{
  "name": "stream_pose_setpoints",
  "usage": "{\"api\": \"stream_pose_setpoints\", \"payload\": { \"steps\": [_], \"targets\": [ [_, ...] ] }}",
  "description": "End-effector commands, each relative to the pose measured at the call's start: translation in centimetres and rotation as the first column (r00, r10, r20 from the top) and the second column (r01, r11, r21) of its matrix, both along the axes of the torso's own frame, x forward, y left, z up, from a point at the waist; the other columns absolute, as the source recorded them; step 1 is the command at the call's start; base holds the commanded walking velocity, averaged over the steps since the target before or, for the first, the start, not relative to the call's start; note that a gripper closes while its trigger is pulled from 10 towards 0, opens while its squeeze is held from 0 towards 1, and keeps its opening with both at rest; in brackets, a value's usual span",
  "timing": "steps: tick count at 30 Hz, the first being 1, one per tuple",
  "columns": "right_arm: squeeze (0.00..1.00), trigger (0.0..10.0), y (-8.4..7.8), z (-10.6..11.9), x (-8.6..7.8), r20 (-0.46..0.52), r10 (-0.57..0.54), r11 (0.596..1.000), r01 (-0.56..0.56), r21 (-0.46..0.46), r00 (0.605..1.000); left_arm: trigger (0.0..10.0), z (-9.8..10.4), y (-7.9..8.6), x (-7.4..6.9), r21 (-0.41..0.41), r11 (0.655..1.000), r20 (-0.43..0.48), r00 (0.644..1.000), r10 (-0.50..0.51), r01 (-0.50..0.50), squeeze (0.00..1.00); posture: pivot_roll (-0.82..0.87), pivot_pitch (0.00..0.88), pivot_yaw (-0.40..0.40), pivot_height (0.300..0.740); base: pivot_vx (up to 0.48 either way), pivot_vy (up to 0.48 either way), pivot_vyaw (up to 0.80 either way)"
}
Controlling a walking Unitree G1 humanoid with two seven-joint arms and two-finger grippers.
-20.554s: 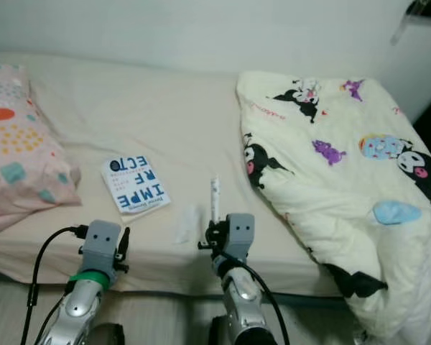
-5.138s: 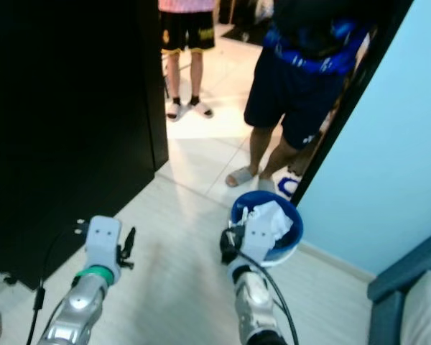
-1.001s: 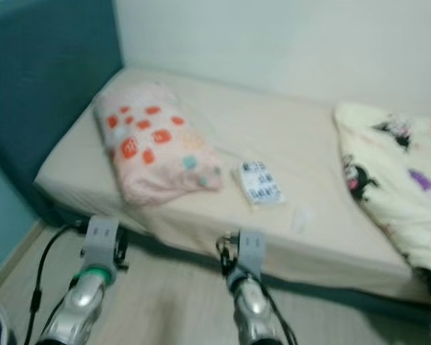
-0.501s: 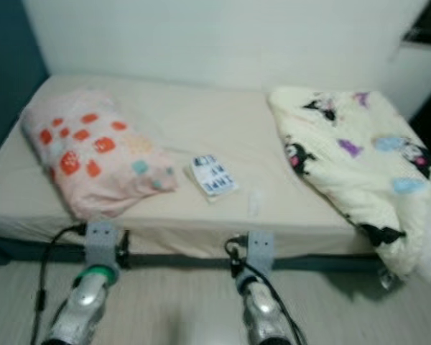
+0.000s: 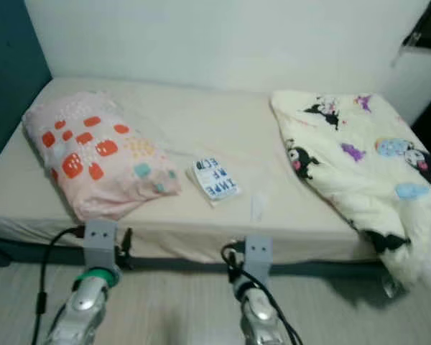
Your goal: Clean up the room
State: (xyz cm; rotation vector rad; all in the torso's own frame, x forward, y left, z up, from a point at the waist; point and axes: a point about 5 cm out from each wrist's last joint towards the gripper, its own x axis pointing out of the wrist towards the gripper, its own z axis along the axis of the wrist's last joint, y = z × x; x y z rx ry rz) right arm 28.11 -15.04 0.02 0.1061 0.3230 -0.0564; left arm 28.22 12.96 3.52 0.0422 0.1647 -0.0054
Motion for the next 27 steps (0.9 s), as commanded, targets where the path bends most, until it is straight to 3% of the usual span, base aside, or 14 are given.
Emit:
{"api": "stream_pose_setpoints", "payload": {
  "steps": [1,6,27],
  "targets": [
    [0.0,10.0,0.32,-0.34,-0.21,-0.024,0.0,1.0,0.0,0.02,1.0,10.0,-0.15,0.39,-0.05,0.001,1.0,-0.013,1.0,0.01,-0.01,0.0,0.02,0.023,0.009,0.74,0.341,0.0,-0.8],
    [0.0,10.0,0.2,-0.21,-0.05,-0.023,-0.003,1.0,0.003,0.016,1.0,10.0,-0.09,0.55,0.07,0.003,1.0,-0.011,1.0,0.011,-0.011,0.0,0.02,0.021,0.009,0.74,0.34,0.0,-0.75],
    [0.0,10.0,0.06,-0.27,-0.2,-0.021,-0.028,0.999,0.029,0.023,0.999,10.0,0.17,0.53,0.28,0.004,1.0,-0.004,1.0,-0.003,0.003,0.0,0.02,0.029,0.026,0.74,0.314,0.0,0.0]
  ]
}}
